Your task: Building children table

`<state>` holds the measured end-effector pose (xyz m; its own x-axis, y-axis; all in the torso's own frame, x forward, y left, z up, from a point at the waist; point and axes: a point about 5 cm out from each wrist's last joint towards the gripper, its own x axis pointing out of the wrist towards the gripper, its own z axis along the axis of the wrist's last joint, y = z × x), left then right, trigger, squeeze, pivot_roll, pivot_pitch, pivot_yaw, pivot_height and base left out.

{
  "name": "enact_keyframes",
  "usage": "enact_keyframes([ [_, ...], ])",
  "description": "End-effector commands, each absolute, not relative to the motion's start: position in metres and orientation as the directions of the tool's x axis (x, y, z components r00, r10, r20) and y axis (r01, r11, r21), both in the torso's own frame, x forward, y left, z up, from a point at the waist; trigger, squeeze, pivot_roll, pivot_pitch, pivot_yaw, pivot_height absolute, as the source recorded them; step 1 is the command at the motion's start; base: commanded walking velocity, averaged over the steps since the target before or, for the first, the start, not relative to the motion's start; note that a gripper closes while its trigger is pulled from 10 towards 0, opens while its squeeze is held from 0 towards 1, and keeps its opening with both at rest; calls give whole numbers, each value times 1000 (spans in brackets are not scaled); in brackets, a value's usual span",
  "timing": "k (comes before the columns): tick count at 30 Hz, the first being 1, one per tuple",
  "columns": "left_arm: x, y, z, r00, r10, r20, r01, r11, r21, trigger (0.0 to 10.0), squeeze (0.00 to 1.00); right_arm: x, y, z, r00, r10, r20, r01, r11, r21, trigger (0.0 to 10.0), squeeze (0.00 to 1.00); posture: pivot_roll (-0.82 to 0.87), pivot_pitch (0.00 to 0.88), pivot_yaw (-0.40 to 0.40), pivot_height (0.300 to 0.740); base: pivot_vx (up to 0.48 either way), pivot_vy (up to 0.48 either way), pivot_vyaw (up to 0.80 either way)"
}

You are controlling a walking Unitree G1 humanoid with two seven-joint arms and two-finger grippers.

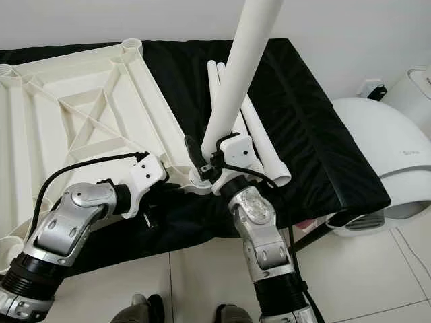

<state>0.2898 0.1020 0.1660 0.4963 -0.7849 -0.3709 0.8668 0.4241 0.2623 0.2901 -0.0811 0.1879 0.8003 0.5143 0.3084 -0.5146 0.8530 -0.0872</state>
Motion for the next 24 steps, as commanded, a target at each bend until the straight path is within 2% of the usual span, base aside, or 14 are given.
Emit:
enact_keyframes([
  [1,284,99,158,477,-795,-373,879,425,219,10000,0,290,-87,141,855,510,89,-509,860,-41,10000,0,8,198,-13,740,0,0,0],
  [16,283,99,159,482,-793,-372,876,430,219,10000,0,285,-76,149,841,525,131,-524,851,-42,10000,0,11,197,-18,740,0,0,0],
  [24,283,99,159,483,-793,-371,875,432,217,10000,0,281,-70,155,875,450,177,-456,890,-3,10000,0,14,200,-15,740,0,0,0],
])
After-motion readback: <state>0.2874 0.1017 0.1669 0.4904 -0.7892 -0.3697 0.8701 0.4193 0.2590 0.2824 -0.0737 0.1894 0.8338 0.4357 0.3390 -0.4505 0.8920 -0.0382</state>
